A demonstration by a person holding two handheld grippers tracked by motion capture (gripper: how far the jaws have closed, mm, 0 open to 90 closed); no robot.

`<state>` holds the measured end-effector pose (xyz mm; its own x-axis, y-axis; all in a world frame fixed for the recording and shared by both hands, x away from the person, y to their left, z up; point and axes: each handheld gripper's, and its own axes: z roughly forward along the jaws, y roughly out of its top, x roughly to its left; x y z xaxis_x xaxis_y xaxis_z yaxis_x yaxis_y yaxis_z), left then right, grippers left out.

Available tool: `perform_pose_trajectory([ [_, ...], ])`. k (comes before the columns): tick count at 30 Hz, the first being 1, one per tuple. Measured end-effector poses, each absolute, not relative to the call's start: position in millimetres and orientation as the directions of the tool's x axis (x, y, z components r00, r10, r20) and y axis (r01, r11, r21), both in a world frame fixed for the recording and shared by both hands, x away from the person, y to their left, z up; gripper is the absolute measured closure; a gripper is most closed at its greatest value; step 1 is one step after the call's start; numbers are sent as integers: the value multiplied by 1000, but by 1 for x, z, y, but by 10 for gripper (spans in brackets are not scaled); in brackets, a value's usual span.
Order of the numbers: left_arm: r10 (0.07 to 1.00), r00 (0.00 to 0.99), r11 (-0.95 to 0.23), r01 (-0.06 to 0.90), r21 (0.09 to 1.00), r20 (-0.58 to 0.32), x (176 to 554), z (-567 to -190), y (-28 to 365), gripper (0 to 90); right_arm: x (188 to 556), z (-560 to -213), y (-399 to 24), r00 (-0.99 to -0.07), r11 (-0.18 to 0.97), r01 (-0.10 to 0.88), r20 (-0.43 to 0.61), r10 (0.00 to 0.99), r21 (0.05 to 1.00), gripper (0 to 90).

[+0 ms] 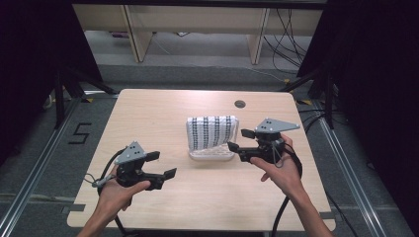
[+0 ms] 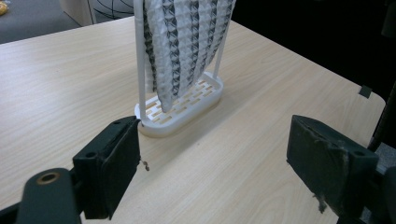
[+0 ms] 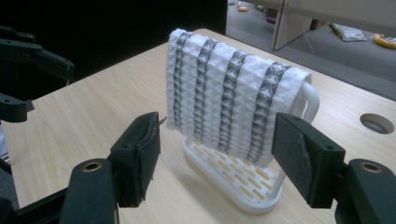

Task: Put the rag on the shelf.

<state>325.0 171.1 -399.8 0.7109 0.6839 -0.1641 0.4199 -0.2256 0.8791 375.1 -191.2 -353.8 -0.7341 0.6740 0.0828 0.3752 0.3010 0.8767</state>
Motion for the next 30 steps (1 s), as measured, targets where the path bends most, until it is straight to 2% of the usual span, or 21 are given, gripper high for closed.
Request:
perform_pose_trajectory([
  [21,688,701,-200,430,881,-186,302,-438,179,168,351,-380,-200,-744,307,374,85,663,875,328],
  [28,686,706,-218,433,875,-178,294,-450,180,168,340,-393,-203,-737,289,401,119,665,870,327],
  [30,691,701,-215,435,875,-178,292,-451,180,168,341,-394,-205,-751,314,370,82,655,874,327],
])
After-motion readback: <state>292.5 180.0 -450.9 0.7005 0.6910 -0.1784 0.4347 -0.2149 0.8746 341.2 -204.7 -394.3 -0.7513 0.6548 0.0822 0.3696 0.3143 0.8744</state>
